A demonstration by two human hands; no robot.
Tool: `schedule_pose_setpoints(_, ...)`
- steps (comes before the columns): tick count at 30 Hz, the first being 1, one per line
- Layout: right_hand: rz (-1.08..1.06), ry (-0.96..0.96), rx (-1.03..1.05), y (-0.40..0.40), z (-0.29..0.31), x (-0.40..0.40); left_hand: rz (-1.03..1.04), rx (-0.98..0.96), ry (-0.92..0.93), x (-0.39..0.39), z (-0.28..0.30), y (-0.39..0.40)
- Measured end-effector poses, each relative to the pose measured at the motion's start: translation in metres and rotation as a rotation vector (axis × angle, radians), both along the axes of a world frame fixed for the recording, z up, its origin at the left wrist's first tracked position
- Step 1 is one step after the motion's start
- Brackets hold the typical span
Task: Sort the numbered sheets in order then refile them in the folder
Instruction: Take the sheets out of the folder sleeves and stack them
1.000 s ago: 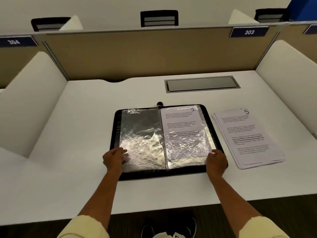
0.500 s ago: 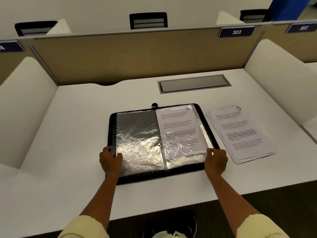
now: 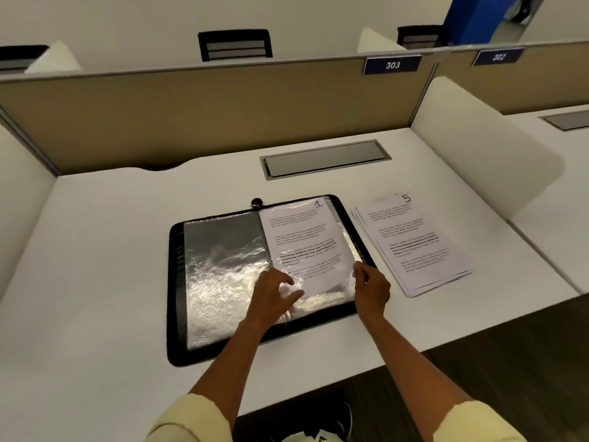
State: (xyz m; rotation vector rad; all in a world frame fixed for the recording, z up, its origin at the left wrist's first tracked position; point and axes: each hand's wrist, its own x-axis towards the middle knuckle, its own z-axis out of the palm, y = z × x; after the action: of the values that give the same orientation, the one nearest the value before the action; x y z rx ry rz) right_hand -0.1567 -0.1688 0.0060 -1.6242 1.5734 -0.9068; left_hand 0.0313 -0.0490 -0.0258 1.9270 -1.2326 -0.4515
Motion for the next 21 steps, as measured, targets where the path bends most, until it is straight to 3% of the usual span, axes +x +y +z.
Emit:
schedule_pose_setpoints(5, -0.031, -0.12, 0.05, 0.0, 0.016, 0.002, -0.168, 0.06, -0.003, -0.027, -0.008, -0.008)
schedule_pose_setpoints(10, -0.05, -0.203, 0.097, -0.002, 0.015, 0.0, -0.141, 0.032, -0.042, -0.035, -0.01, -0.014)
schedule_pose_setpoints(15, -0.201, -0.248, 0.124, 0.009, 0.007, -0.004, -0.072, 0.081, -0.002, -0.036, -0.004, -0.019)
schedule_pose_setpoints(18, -0.299, -0.367, 0.295, 0.024, 0.002, -0.004, -0.047, 0.084, -0.001, -0.037, -0.007, -0.02)
schedule_pose_setpoints(21, -0.265, -0.511, 0.499, 0.041, 0.001, 0.004, -0.035, 0.065, -0.034, -0.042, -0.009, -0.021)
